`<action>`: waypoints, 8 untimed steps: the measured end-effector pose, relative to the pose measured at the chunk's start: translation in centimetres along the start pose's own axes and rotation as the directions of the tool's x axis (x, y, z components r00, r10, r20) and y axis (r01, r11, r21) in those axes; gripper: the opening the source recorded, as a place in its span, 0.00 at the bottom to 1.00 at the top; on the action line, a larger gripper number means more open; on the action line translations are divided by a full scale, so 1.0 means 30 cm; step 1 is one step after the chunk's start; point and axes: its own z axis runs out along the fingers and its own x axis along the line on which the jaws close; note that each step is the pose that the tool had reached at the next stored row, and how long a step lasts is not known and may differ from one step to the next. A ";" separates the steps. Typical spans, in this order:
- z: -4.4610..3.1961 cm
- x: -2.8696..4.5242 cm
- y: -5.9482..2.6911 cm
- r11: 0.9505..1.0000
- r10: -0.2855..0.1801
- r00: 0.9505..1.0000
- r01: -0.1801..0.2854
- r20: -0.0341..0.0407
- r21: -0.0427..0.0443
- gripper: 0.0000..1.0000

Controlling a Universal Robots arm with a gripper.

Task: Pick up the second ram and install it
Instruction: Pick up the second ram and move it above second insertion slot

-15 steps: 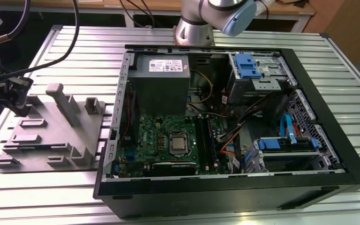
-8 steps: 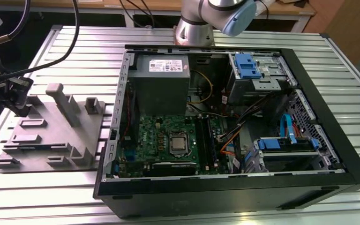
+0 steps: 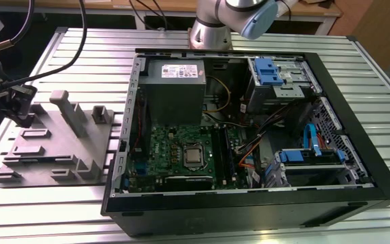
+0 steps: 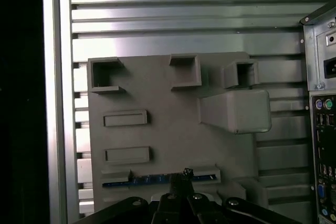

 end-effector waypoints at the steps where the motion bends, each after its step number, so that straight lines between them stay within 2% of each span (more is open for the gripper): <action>1: 0.003 0.000 0.000 1.000 -0.005 1.000 0.005 0.000 0.000 0.10; 5: 0.010 0.001 0.000 0.999 -0.049 0.999 0.049 -0.002 0.001 0.10; 8: 0.016 0.001 -0.001 0.995 -0.096 0.995 0.096 -0.004 0.000 0.10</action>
